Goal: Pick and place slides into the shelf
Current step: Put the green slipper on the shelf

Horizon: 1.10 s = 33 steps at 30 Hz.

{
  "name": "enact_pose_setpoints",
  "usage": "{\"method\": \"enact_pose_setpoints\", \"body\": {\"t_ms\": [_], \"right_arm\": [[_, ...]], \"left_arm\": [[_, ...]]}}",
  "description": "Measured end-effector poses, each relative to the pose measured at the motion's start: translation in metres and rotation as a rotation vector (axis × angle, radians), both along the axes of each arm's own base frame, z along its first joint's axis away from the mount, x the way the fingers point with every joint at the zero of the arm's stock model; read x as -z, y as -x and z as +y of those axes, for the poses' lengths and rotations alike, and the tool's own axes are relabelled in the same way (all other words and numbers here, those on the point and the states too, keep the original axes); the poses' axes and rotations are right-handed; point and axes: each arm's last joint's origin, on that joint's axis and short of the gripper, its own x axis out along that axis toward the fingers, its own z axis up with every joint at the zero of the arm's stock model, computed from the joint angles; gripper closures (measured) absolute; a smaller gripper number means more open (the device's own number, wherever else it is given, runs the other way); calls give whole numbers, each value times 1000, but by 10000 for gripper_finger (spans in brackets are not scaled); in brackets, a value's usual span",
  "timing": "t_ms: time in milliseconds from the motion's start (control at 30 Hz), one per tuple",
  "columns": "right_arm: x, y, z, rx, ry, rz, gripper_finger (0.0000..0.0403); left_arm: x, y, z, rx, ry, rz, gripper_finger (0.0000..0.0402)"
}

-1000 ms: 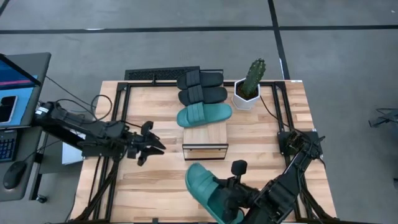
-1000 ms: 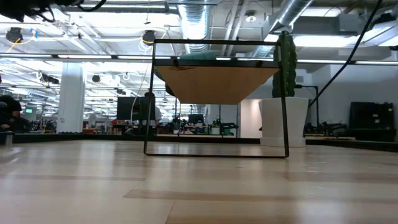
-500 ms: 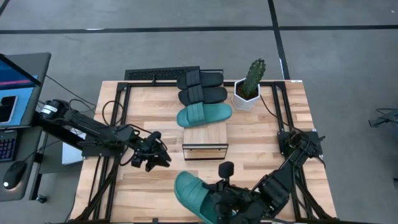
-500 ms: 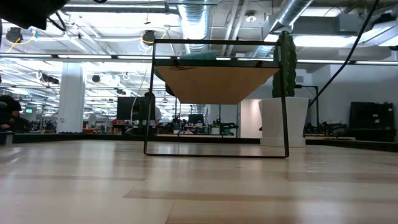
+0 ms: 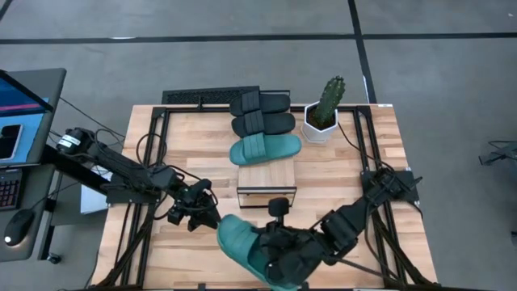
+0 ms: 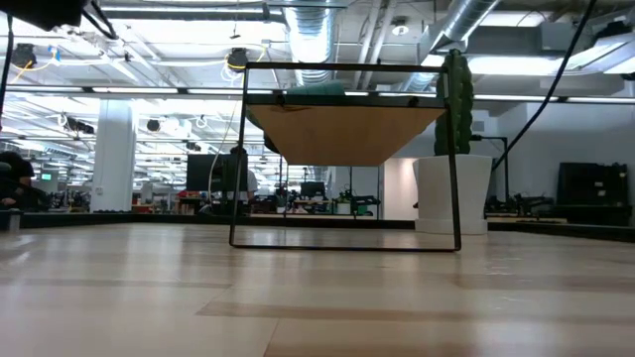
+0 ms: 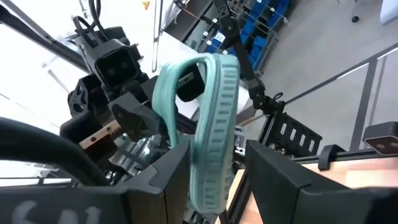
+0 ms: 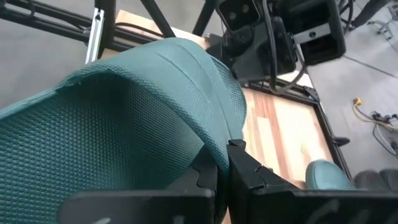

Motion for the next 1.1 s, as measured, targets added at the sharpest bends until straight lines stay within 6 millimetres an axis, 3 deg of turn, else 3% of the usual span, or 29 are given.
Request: {"method": "enact_pose_setpoints", "body": {"t_ms": [700,800,900,1100], "right_arm": [[-5,-33,-39,-57,-41,-2,403],[-5,-35,-42,-59,-51,2,403],[-5,-35,-43,-60,-54,2,400],[-4,-35,-42,-50,-70,1,374]], "left_arm": [[1,-1,0,-10,6,22,262],[1,-1,1,-35,9,28,298],[4,-2,1,-49,4,52,372],[5,-1,-2,-70,15,72,380]]}}
